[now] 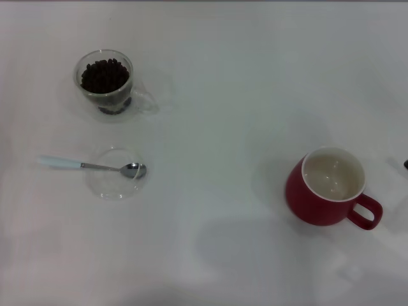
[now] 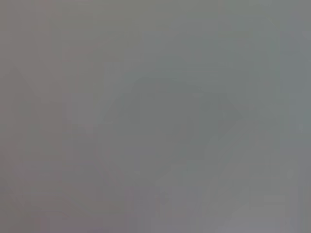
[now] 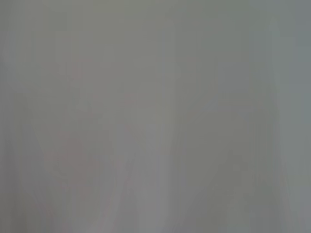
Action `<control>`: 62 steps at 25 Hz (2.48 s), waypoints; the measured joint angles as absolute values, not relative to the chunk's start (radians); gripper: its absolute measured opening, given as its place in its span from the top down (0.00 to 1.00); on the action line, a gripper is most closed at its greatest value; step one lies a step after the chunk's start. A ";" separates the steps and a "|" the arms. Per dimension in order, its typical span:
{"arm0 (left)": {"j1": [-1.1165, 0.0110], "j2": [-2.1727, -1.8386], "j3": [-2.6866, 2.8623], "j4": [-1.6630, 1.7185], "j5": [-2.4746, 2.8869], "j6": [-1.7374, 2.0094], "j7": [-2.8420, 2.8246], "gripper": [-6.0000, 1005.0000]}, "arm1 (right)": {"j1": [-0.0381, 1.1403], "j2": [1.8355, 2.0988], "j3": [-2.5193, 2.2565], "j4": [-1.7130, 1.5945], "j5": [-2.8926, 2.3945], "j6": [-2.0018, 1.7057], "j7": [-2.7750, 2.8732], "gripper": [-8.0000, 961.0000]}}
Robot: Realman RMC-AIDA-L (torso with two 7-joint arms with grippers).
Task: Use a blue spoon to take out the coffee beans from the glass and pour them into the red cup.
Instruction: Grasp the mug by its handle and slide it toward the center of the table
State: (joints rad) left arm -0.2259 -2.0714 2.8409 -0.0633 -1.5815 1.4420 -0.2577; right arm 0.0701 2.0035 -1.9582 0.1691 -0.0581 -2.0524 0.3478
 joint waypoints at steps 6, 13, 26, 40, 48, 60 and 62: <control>-0.197 -2.072 2.841 -0.068 -1.443 1.457 -0.265 0.53 | 0.066 2.007 -1.969 0.214 -0.058 -2.058 0.336 0.18; -0.146 -2.075 2.841 -0.094 -1.271 1.524 -0.259 0.53 | 0.065 2.010 -1.972 0.282 -0.069 -2.060 0.344 0.19; -0.156 -2.073 2.841 -0.096 -1.263 1.560 -0.259 0.53 | 0.030 2.025 -1.965 0.245 -0.147 -1.864 0.355 0.21; -0.181 -2.070 2.838 -0.107 -1.265 1.556 -0.259 0.53 | 0.049 2.021 -1.963 0.115 -0.219 -1.675 0.381 0.24; -0.182 -2.069 2.833 -0.118 -1.272 1.551 -0.259 0.53 | 0.081 2.013 -1.970 0.114 -0.221 -1.647 0.380 0.25; -0.196 -2.071 2.833 -0.124 -1.273 1.538 -0.259 0.53 | 0.106 2.012 -2.019 0.096 -0.236 -1.657 0.381 0.57; -0.198 -2.071 2.833 -0.123 -1.273 1.537 -0.259 0.53 | 0.107 2.012 -2.030 0.089 -0.237 -1.658 0.382 0.59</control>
State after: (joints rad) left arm -0.1979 -2.0709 2.8332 -0.1233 -1.2733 1.5371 -0.2592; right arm 0.1074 2.0124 -2.0301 0.0892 -0.2370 -1.6578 0.3819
